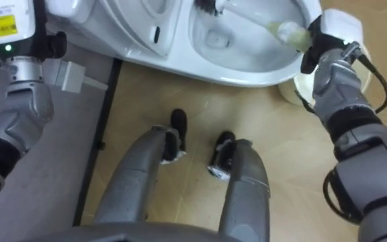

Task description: Brush toilet

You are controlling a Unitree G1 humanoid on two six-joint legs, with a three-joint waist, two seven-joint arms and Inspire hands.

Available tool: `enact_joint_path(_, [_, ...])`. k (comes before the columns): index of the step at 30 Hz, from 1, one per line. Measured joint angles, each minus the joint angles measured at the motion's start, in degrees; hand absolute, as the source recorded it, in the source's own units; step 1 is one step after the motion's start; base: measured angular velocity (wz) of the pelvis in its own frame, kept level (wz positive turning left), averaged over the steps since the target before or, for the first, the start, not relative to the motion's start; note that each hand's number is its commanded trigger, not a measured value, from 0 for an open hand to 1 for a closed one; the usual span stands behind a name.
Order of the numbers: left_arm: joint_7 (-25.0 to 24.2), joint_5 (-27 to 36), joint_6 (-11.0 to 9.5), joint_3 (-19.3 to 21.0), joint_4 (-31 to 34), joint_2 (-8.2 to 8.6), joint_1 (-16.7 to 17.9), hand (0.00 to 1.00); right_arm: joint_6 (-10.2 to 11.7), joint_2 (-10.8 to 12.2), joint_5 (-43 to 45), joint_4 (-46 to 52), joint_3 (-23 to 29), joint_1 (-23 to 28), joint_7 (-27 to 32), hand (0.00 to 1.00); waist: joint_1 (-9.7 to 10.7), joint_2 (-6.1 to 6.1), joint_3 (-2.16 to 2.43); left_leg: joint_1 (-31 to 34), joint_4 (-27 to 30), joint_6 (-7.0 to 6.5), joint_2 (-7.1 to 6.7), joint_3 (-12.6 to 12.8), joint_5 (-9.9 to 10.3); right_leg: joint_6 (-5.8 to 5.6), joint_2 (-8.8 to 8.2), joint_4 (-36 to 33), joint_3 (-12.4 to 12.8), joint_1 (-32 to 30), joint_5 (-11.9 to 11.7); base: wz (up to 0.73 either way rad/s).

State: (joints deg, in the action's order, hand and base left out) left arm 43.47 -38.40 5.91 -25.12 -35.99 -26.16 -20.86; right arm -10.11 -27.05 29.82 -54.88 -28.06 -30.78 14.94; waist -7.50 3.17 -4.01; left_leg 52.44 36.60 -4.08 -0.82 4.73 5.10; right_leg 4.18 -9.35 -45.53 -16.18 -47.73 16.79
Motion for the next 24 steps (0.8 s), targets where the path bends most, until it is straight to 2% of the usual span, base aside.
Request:
enact_joint_path(1, [-0.17, 0.04, -0.07, -0.02, 0.03, 0.22, 0.16, 0.00, -0.28, 0.32, 0.00, 0.01, -0.11, 0.97, -0.21, 1.00, -0.17, 0.31, 0.12, -0.02, -0.15, -0.04, 0.09, 0.13, 0.03, -0.02, 0.11, 0.21, 0.10, -0.01, 0.01, -0.04])
enact_joint_path(6, [0.25, 1.51, -0.71, 0.22, 0.03, 0.02, 0.45, 0.00, -2.54, 0.72, 1.59, 2.73, -2.11, 2.72, -3.13, 1.00, -0.66, 0.67, 0.12, -0.03, -0.88, 0.29, 0.32, 0.05, -0.11, 0.36, 0.82, 1.20, -0.20, 0.02, -0.01, -0.01])
enact_joint_path(8, [0.27, 2.89, -1.40, 0.50, 0.12, -0.12, 0.89, 0.00, -2.68, 0.03, 2.28, 4.61, -2.16, 2.96, -4.36, 1.00, -0.70, 1.11, 0.10, -0.05, -0.90, 0.53, 1.18, -0.01, -0.06, 0.87, 1.61, 2.24, -0.65, 0.58, -0.45, -0.04])
enact_joint_path(10, [0.08, 2.88, -1.64, 1.32, 0.01, -0.11, 1.98, 0.00, -3.79, -0.79, 4.60, 8.94, -2.17, 5.29, -6.19, 1.00, -0.75, 1.18, 0.13, -0.80, -0.73, 1.10, 2.22, -0.08, 0.35, 1.70, 2.52, 3.42, -0.95, 1.74, -0.80, -0.06])
enact_joint_path(15, [-0.34, 2.91, -1.83, 2.50, -1.12, -0.16, 4.16, 0.00, -4.38, -2.57, 7.80, 15.10, -2.23, 10.76, -9.66, 1.00, -0.57, 1.03, 0.10, -3.04, -1.04, 1.74, 2.26, 0.08, 1.08, 2.17, 3.22, 4.06, -0.42, 3.91, -0.32, -0.06])
enact_joint_path(17, [-1.41, 2.88, -2.41, 2.56, -1.96, -0.16, 4.54, 0.00, -4.37, -2.63, 9.32, 15.88, -2.22, 12.79, -10.76, 1.00, -0.42, 0.76, 0.14, -4.80, -1.33, 1.90, 2.40, 0.40, 1.29, 2.19, 3.37, 4.54, -0.23, 5.50, -0.03, -0.02])
enact_joint_path(19, [-2.13, 2.66, -2.44, 3.74, -2.72, -0.14, 6.07, 0.00, -4.37, -2.39, 12.24, 17.87, -2.18, 15.04, -12.46, 1.00, 0.01, -0.54, 0.29, -7.24, -2.32, 2.19, 2.55, 1.29, 1.69, 2.32, 3.52, 5.09, 0.61, 7.27, 0.32, -0.12])
enact_joint_path(21, [-2.88, 2.68, -2.78, 4.80, -3.31, -0.08, 7.28, 0.00, -4.19, -2.38, 13.66, 18.86, -2.24, 16.46, -13.59, 1.00, 0.87, -1.23, 0.42, -9.35, -3.50, 2.32, 2.39, 1.30, 1.74, 2.25, 3.53, 6.08, 0.55, 9.32, 0.44, 0.00])
enact_joint_path(23, [-4.28, 2.72, -3.43, 4.79, -3.60, -0.12, 8.25, 0.00, -3.66, -2.46, 14.86, 18.88, -2.27, 18.18, -14.77, 1.00, 1.16, -2.10, 0.76, -11.89, -4.45, 2.41, 2.22, 1.27, 1.82, 2.05, 3.61, 7.29, 0.45, 11.98, 0.57, 0.04])
enact_joint_path(24, [-5.13, 2.70, -3.54, 4.71, -4.01, -0.11, 8.72, 0.00, -3.62, -2.40, 15.54, 18.90, -2.28, 19.86, -15.20, 1.00, 1.23, -2.92, 1.13, -13.85, -5.17, 2.48, 2.08, 1.27, 2.01, 1.85, 3.60, 8.18, 0.46, 13.97, 0.73, 0.00])
